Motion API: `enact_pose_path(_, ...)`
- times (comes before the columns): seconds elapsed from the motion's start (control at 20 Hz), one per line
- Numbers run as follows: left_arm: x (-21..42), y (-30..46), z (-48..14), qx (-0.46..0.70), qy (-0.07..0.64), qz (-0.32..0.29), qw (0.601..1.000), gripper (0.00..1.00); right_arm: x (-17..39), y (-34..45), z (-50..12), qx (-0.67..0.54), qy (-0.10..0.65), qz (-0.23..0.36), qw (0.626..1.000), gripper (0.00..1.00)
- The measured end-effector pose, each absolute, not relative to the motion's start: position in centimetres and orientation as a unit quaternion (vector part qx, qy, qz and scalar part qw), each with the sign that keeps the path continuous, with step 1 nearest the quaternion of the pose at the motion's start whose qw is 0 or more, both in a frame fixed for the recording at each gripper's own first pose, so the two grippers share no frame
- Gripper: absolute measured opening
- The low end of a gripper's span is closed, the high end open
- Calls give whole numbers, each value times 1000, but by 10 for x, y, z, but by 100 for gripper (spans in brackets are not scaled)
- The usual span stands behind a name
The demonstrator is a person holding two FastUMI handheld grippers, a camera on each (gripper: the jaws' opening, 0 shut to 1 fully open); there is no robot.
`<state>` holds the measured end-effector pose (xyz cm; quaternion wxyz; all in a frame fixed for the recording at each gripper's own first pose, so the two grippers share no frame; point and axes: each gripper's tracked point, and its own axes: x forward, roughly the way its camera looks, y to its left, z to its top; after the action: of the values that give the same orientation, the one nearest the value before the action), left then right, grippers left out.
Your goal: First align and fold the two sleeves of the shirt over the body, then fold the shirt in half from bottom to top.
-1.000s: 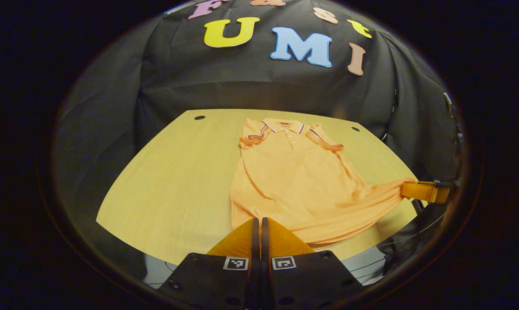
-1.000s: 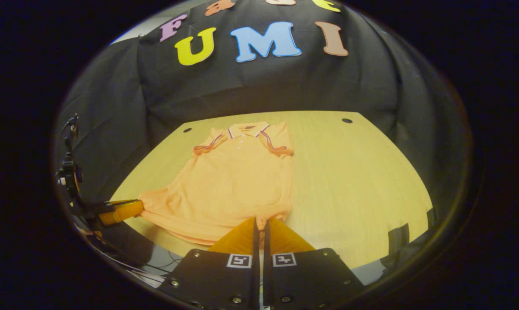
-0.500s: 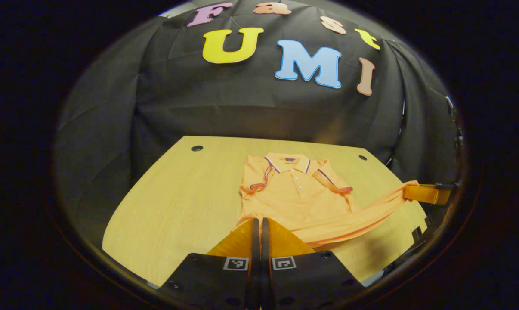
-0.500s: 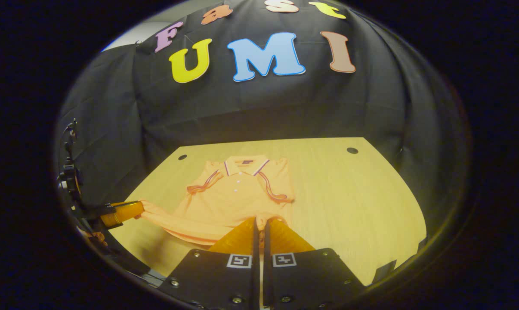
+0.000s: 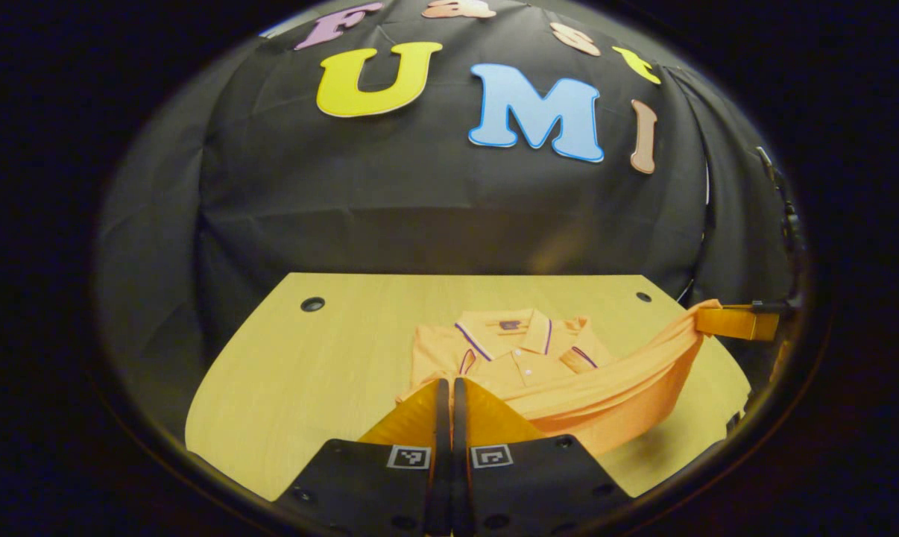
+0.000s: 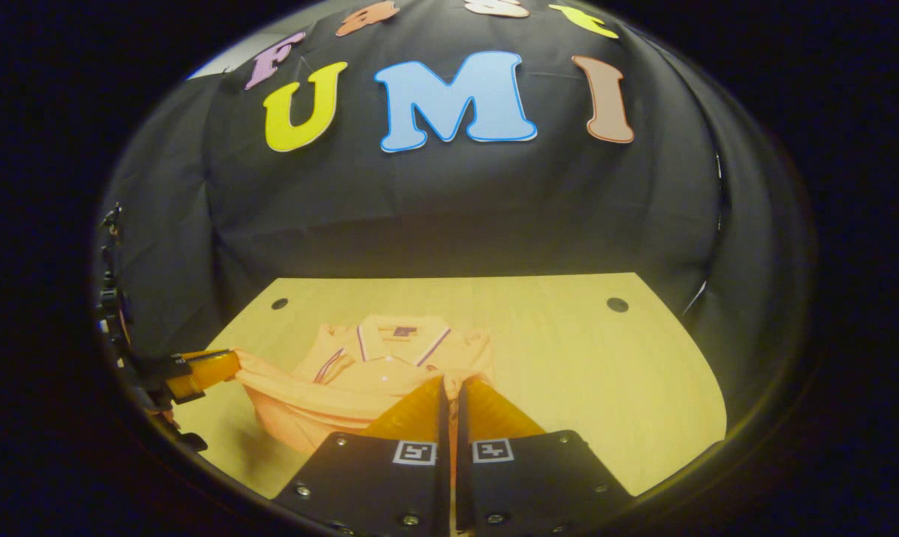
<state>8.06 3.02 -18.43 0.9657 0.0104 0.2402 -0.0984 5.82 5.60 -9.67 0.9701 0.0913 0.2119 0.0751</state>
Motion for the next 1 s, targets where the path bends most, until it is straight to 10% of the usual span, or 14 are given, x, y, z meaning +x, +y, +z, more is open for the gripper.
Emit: enact_pose_path(1.0, 252, 8, -229, 53, 227, -122, 965, 6, 214, 55, -139, 55, 253, 18, 966, 3)
